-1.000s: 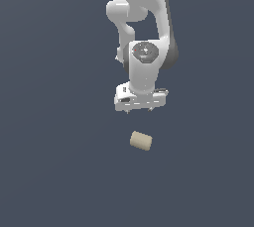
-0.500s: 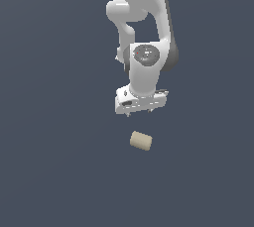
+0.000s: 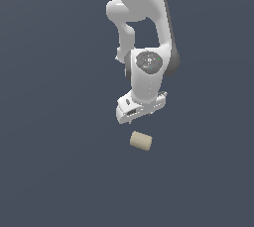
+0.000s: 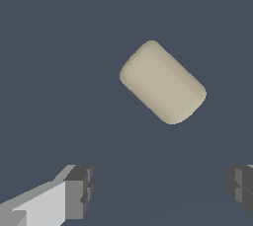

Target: Pick up the object and move it to a goal position.

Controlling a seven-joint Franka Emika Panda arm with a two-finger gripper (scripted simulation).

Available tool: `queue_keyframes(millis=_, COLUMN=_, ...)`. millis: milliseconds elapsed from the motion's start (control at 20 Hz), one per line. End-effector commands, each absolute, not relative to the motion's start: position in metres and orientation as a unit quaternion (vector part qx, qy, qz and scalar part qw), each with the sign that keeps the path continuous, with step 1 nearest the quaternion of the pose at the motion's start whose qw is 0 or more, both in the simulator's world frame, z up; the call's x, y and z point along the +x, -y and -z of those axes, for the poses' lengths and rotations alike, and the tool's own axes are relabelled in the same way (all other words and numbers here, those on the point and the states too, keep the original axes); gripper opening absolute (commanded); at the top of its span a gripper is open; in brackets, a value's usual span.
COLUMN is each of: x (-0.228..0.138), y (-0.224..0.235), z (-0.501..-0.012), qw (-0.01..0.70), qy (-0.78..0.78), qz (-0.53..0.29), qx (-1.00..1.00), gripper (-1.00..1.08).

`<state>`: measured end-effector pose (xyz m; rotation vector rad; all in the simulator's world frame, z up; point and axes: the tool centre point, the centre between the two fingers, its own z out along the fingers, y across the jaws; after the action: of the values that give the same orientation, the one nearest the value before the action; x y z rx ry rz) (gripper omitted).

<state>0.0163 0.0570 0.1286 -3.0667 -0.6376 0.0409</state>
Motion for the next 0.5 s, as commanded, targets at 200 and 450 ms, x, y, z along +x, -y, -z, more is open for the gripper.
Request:
queue_keyframes(millis=200, x=0.032, y=-0.060, z=-0.120, qw=0.003, qy=0.295, qz=-0.011, qx=-0.955, gripper=1.00)
queue_keyframes(millis=450, x=0.045, y=-0.062, z=-0.113, qw=0.002, qy=0.363, qz=-0.009, qx=-0.932, gripper=1.00)
